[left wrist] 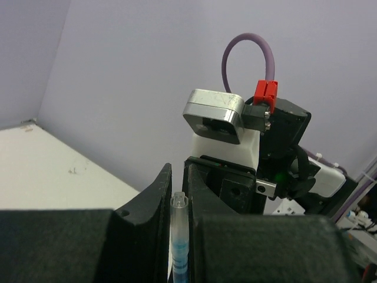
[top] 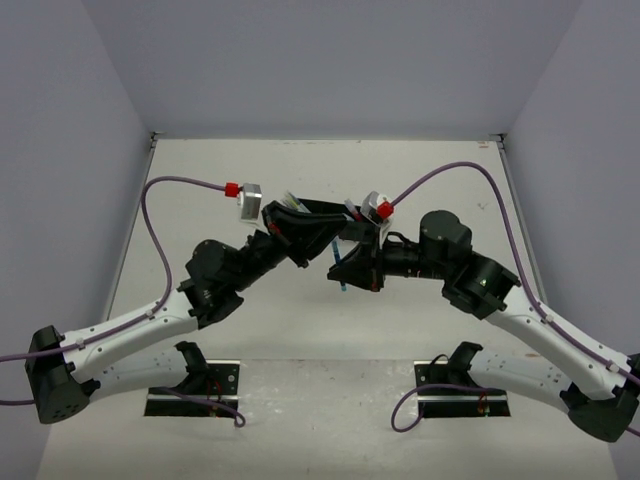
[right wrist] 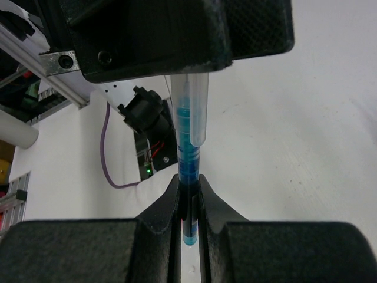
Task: Sort the stationery into containers
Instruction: Close the pen cap on the pen.
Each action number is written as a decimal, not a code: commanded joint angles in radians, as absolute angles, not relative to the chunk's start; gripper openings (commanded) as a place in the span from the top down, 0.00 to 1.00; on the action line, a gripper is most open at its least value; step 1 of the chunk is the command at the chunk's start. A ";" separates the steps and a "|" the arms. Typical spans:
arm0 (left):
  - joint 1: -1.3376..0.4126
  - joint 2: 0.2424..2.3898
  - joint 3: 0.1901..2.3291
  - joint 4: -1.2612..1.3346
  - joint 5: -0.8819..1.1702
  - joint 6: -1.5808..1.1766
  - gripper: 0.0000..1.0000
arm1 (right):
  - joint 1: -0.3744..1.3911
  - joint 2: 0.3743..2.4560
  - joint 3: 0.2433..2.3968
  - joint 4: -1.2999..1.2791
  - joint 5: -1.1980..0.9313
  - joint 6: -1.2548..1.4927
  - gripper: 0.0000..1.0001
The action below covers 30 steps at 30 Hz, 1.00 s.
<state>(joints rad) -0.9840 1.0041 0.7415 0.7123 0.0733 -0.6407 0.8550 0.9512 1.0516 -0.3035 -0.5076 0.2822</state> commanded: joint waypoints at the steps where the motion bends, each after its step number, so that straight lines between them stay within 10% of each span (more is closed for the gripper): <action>1: -1.043 1.044 0.795 0.196 0.153 -0.547 1.00 | 0.827 0.837 1.003 0.189 -0.436 0.338 1.00; 4: -1.043 1.031 0.853 0.161 0.111 -0.520 0.99 | 0.827 0.798 0.948 0.196 -0.431 0.356 1.00; 9: -1.043 1.001 0.911 0.175 0.062 -0.489 0.56 | 0.827 0.819 0.939 0.171 -0.514 0.352 1.00; 18: -1.043 0.978 0.982 0.194 0.112 -0.408 0.42 | 0.828 0.819 0.894 0.150 -0.574 0.339 1.00; 24: -1.043 0.907 0.960 0.255 0.182 -0.355 0.15 | 0.827 0.829 0.894 0.089 -0.592 0.311 1.00; 30: -1.043 0.864 0.980 0.311 0.091 -0.353 0.15 | 0.827 0.862 0.908 0.044 -0.710 0.281 1.00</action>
